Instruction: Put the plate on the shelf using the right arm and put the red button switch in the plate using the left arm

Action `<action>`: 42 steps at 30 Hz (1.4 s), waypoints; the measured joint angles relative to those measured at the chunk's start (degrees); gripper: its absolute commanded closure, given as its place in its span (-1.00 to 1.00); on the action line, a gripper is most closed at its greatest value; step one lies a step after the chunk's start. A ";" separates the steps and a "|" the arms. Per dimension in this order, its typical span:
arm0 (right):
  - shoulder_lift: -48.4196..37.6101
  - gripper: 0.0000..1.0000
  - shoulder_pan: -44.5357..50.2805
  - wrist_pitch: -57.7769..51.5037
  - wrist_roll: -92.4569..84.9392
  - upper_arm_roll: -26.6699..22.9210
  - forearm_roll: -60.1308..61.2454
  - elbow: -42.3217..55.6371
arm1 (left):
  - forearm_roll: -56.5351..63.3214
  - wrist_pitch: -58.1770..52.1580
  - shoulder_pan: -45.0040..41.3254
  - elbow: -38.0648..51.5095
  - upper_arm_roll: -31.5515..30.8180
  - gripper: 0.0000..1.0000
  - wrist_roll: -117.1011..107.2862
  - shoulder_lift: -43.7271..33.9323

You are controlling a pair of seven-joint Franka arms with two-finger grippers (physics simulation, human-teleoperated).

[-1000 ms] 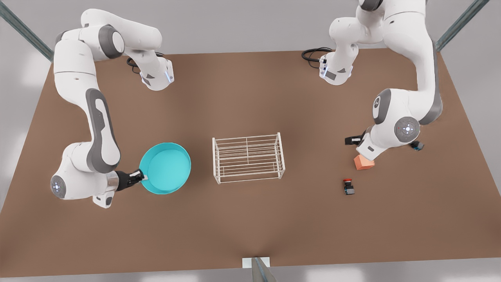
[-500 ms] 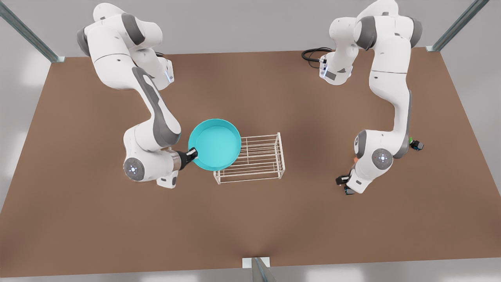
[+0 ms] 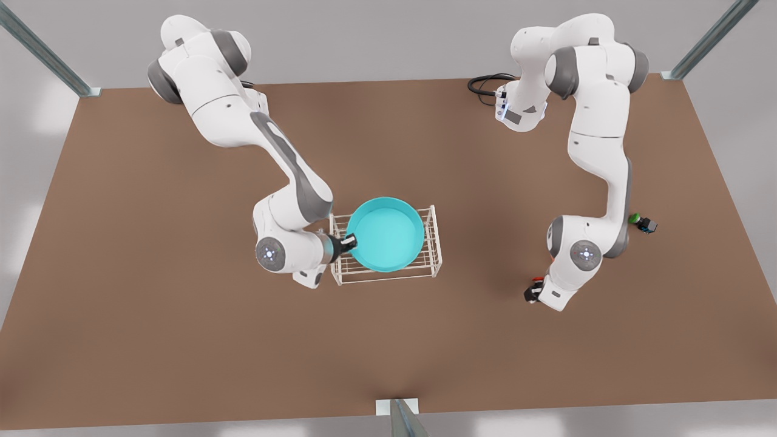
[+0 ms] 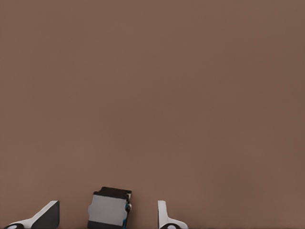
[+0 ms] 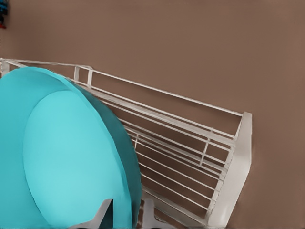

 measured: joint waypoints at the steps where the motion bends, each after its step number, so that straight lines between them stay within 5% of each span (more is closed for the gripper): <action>1: -1.75 -1.00 -1.24 -0.17 0.82 0.01 -0.07 0.00 | -0.05 0.25 0.01 0.02 0.00 -1.00 -0.08 0.25; 4: -9.57 -1.00 -5.16 -3.86 3.01 -0.78 -1.70 1.48 | -0.14 0.78 0.02 0.04 0.00 -1.00 -0.34 0.63; 9: -10.44 -1.00 -15.46 -12.74 2.38 -1.33 -25.44 8.02 | -0.19 1.28 0.02 0.44 -0.02 -1.00 -0.79 1.60; 13: -22.32 -1.00 -25.08 -10.71 2.60 -1.88 -27.43 -15.58 | -0.16 1.56 0.08 0.08 -0.02 -1.00 -1.06 1.89; 18: -23.87 -1.00 -26.33 -7.49 3.75 -1.85 -26.84 -18.91 | -0.13 1.74 0.19 -0.87 -0.06 -0.98 -1.32 1.92; 19: -23.71 -1.00 -26.29 -7.11 3.94 -1.82 -26.80 -18.87 | -0.10 1.76 0.19 -0.89 -0.03 -0.22 -1.40 1.92; 20: -23.54 -1.00 -26.22 -6.78 4.12 -1.78 -26.78 -18.76 | -0.08 1.77 0.16 -0.80 -0.01 0.08 -1.50 1.88; 24: -23.22 -1.00 -26.22 -5.92 4.79 -1.74 -26.66 -17.66 | 0.42 1.79 0.18 -0.45 0.00 0.48 -2.31 1.83; 35: -23.19 -1.00 -26.26 -5.15 6.05 -1.74 -26.62 -17.34 | 1.67 -4.82 -1.63 3.77 -0.42 0.48 -6.04 -3.75; 42: -23.19 -1.00 -26.22 -5.05 6.50 -1.74 -26.64 -17.14 | 1.35 -19.92 -19.61 12.12 -0.76 0.51 -14.32 -10.44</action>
